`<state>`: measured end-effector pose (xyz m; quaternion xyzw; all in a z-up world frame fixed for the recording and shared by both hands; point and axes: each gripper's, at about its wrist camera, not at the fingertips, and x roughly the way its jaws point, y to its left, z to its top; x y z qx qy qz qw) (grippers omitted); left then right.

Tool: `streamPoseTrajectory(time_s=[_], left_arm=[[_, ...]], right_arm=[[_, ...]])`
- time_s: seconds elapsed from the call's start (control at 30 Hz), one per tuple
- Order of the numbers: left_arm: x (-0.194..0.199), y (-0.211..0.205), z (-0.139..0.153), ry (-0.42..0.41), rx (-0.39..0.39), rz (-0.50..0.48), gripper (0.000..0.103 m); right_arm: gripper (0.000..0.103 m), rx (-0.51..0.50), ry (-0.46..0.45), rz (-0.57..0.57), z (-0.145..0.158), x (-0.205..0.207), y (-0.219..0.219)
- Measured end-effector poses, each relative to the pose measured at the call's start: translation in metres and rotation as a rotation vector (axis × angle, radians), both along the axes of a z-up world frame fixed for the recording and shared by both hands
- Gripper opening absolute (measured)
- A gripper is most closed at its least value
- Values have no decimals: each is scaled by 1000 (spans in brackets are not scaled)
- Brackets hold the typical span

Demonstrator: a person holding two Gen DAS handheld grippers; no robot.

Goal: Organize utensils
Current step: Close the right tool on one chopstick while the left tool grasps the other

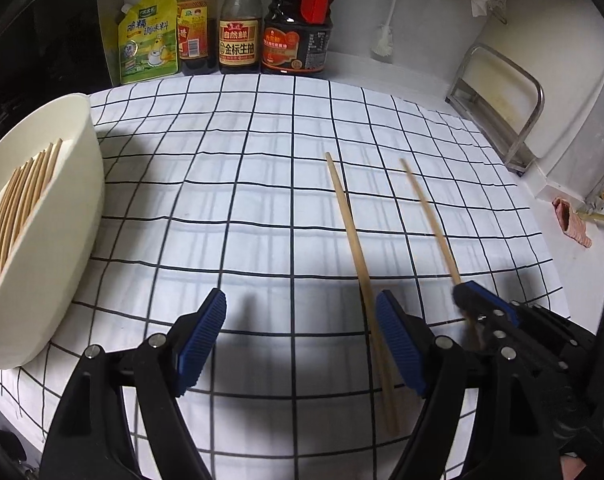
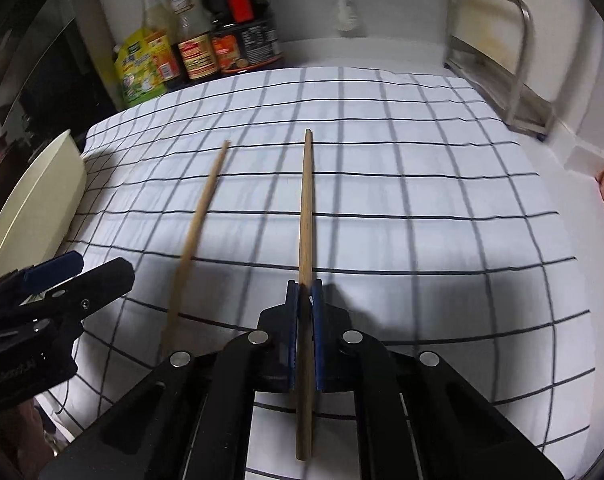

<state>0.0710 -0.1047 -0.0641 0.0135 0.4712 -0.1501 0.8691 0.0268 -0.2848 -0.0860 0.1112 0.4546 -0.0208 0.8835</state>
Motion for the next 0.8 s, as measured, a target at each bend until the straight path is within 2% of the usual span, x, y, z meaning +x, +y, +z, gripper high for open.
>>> streamPoseTrajectory(time_s=[0.47, 0.77, 0.8], left_arm=[[7, -26, -19, 16, 68, -10, 76], [9, -35, -24, 7, 123, -7, 79], [9, -36, -24, 5, 126, -8, 80]], right_arm=[[7, 9, -5, -36, -2, -5, -21], [8, -51, -3, -30, -2, -4, -17], [11, -58, -5, -26, -2, -3, -16]])
